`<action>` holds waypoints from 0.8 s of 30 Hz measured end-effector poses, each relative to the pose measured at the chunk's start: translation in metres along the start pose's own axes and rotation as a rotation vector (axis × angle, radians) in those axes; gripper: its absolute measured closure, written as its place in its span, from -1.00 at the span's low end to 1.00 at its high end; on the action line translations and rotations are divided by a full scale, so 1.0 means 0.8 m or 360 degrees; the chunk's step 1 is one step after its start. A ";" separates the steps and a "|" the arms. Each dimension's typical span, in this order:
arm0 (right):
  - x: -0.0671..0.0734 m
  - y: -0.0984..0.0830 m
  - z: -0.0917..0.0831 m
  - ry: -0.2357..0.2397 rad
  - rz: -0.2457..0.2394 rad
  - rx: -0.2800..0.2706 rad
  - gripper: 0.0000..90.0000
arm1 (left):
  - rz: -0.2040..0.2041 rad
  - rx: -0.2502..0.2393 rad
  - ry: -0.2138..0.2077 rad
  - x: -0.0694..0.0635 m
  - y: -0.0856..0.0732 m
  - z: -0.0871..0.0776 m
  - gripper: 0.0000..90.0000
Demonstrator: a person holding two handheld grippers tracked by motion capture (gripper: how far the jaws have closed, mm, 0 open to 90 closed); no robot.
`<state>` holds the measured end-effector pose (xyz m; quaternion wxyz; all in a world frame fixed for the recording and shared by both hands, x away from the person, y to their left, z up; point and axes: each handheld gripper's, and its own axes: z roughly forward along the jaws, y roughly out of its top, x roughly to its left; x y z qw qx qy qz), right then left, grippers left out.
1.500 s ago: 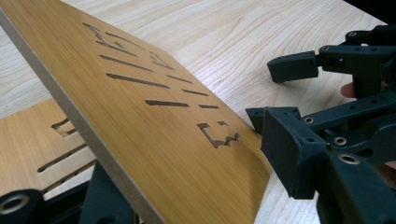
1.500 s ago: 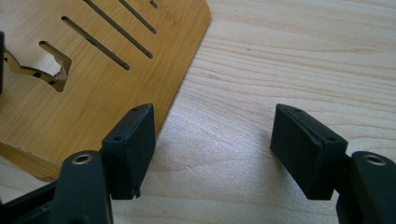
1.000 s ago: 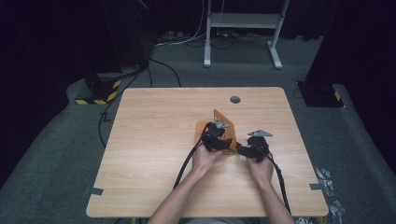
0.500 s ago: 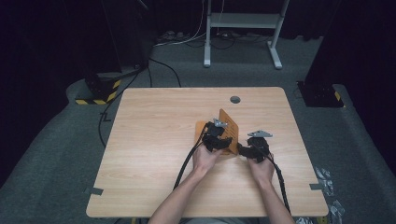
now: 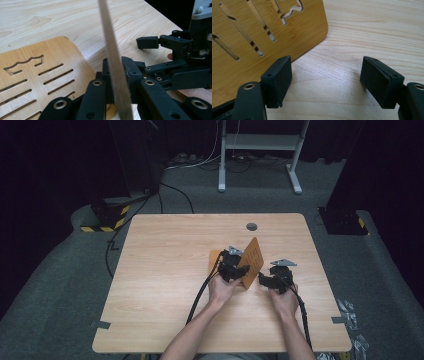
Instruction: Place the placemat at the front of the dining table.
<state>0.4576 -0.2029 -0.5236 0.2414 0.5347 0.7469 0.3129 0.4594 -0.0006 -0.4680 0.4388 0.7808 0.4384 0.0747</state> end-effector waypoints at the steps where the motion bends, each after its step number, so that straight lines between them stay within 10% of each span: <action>1: 0.000 0.000 0.000 0.0000 0.0013 0.0006 -0.43 | -0.0002 -0.0005 -0.0003 -0.001 0.000 -0.001 0.83; 24: -0.003 0.000 0.001 -0.0013 0.0023 -0.0010 -0.44 | 0.0026 -0.0102 -0.0032 0.001 0.007 -0.029 0.91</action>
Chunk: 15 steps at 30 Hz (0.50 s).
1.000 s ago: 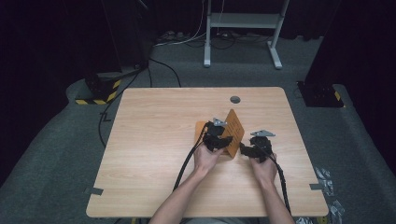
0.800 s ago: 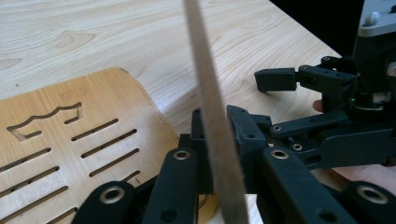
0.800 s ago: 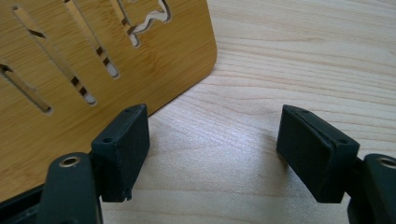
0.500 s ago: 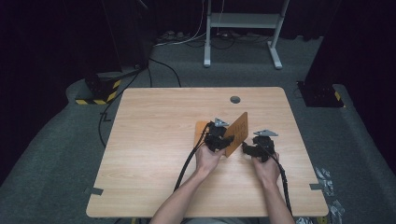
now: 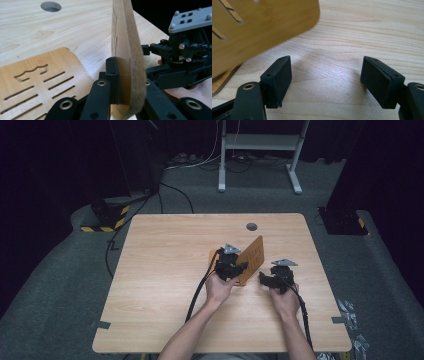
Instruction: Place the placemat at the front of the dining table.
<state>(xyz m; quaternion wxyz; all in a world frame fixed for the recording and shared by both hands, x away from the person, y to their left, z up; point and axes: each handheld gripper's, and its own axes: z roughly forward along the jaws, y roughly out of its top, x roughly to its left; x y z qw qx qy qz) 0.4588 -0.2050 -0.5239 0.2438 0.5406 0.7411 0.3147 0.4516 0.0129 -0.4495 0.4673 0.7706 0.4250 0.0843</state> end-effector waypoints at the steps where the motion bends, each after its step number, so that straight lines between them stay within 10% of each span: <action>1: 0.001 0.001 -0.001 0.0009 0.0018 0.0015 -0.44 | 0.0001 0.0000 0.0003 0.001 0.001 -0.003 0.91; 15: -0.001 0.000 -0.002 0.0017 -0.0010 0.0029 -0.44 | 0.0037 -0.0064 0.0056 0.008 0.004 -0.032 0.91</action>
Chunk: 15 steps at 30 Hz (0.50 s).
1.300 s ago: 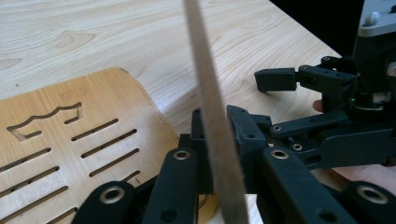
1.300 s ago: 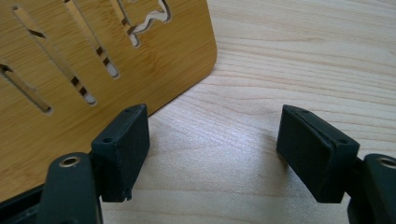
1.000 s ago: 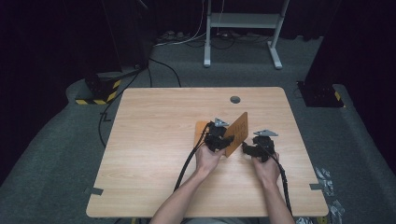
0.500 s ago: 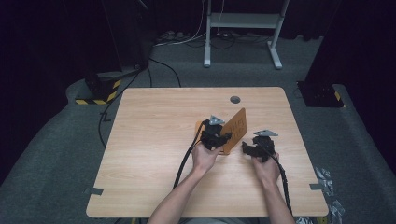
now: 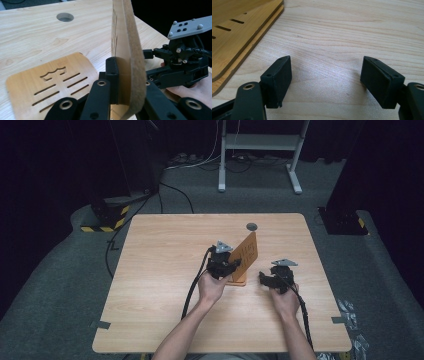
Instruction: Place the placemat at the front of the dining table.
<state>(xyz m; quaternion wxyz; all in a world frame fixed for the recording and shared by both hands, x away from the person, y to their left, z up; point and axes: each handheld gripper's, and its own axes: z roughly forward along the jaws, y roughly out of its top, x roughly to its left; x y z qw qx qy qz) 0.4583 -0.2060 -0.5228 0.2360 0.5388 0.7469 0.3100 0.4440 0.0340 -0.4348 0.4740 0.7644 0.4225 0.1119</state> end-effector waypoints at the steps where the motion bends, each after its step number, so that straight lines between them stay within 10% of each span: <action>1: 0.000 0.000 0.000 0.0000 0.0000 0.0000 -0.44 | 0.0000 -0.0001 0.0005 0.000 0.000 -0.001 0.91; 15: 0.000 0.000 0.000 0.0001 0.0004 0.0005 -0.44 | -0.0006 -0.0033 0.0055 0.015 0.001 -0.024 0.91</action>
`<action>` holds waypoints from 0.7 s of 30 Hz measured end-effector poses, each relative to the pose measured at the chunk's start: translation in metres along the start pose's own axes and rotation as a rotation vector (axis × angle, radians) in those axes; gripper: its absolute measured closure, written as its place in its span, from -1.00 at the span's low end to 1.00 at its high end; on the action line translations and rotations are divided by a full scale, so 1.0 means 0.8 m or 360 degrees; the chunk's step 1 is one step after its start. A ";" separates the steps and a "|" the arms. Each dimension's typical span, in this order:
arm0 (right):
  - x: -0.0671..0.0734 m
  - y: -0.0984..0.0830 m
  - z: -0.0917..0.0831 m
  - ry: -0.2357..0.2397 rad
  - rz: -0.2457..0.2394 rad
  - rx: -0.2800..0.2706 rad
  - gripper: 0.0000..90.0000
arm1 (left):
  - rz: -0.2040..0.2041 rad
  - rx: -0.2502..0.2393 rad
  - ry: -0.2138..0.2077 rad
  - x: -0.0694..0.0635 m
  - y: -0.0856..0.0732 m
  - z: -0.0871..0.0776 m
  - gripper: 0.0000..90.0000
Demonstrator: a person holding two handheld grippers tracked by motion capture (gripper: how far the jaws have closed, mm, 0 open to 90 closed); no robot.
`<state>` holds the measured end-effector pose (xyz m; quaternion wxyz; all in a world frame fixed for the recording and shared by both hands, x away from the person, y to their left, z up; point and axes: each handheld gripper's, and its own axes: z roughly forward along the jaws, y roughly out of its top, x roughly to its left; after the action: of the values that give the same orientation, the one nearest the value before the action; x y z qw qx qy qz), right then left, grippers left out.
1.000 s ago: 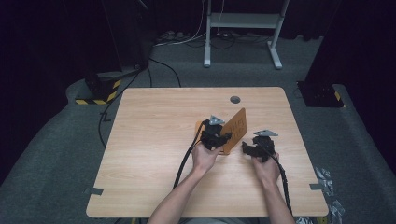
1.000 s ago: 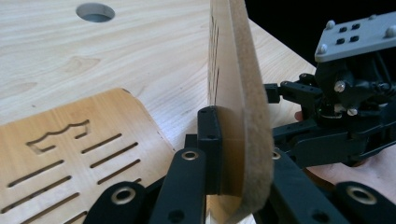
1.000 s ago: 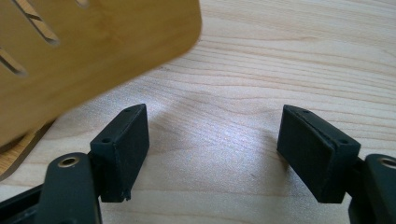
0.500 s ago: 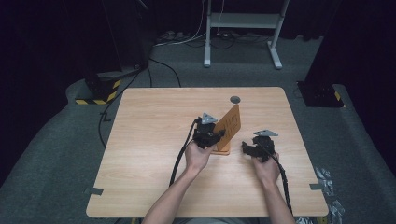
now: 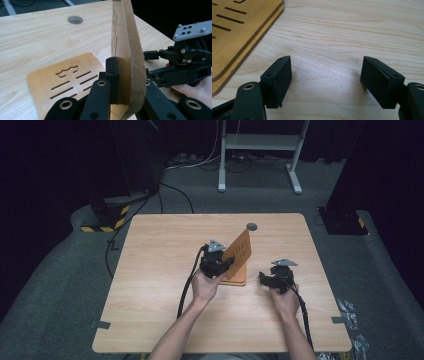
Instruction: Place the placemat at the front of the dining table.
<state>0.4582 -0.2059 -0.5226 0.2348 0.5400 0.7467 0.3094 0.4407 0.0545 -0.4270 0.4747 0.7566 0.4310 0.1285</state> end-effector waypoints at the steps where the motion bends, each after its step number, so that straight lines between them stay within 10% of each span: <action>1: 0.000 0.000 0.000 0.0000 -0.0001 0.0000 -0.44 | -0.0013 0.0002 0.0007 0.001 0.000 -0.002 0.91; 21: 0.000 0.000 0.000 0.0001 0.0001 -0.0003 -0.44 | -0.0050 -0.0054 0.0067 0.029 -0.003 -0.035 0.91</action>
<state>0.4582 -0.2059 -0.5226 0.2350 0.5399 0.7463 0.3103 0.4364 0.0902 -0.4190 0.4802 0.7388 0.4504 0.1441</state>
